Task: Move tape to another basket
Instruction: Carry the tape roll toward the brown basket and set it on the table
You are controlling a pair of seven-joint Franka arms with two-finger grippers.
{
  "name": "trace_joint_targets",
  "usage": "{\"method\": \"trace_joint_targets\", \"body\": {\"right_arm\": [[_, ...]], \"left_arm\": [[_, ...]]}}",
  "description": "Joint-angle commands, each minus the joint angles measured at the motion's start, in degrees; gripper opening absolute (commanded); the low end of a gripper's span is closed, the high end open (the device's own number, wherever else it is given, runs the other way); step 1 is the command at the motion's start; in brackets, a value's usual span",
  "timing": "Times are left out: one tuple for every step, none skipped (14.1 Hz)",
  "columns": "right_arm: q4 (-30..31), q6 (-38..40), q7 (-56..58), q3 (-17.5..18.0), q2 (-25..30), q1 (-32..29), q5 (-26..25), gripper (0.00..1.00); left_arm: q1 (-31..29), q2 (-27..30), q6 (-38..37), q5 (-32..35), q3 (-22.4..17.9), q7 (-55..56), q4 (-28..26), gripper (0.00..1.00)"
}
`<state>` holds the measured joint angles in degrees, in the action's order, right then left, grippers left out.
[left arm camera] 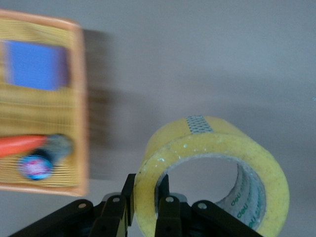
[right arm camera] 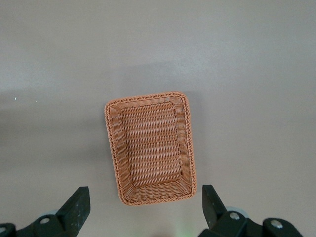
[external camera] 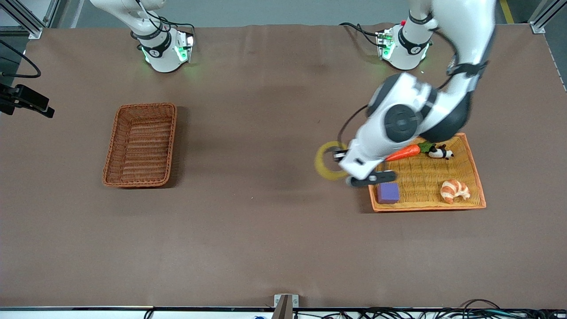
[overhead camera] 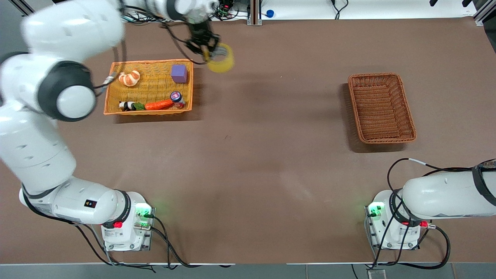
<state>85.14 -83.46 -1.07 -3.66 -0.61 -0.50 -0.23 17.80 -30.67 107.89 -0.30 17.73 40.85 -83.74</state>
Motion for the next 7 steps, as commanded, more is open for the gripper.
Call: {"method": "trace_joint_targets", "body": {"right_arm": [[0.4,-0.1,0.5,0.0,0.3,-0.3,1.1,1.00],[0.4,-0.1,0.5,0.0,0.3,-0.2,1.1,1.00],[0.4,-0.2,0.5,0.0,0.3,-0.2,1.1,1.00],[0.4,-0.2,0.5,0.0,0.3,-0.1,1.1,1.00],[0.4,-0.2,0.5,0.0,0.3,-0.1,1.1,1.00],[0.4,-0.2,0.5,0.0,0.3,-0.1,1.0,1.00],[0.4,-0.2,0.5,0.0,0.3,-0.1,1.0,1.00]], "left_arm": [[5.3,-9.0,3.3,-0.4,-0.3,4.4,9.3,0.02],[7.7,-10.7,9.0,-0.4,-0.4,7.9,9.3,0.03],[9.7,-12.3,12.9,-0.3,-0.7,11.1,9.3,0.03],[11.6,-14.2,16.4,-0.3,-0.8,12.5,9.5,0.03],[13.0,-16.2,19.7,-0.3,-0.8,12.8,9.5,0.04],[14.4,-18.0,23.0,-0.3,-0.8,12.9,9.5,0.05],[15.2,-19.7,25.6,-0.3,-0.8,13.5,9.5,0.09]]}}
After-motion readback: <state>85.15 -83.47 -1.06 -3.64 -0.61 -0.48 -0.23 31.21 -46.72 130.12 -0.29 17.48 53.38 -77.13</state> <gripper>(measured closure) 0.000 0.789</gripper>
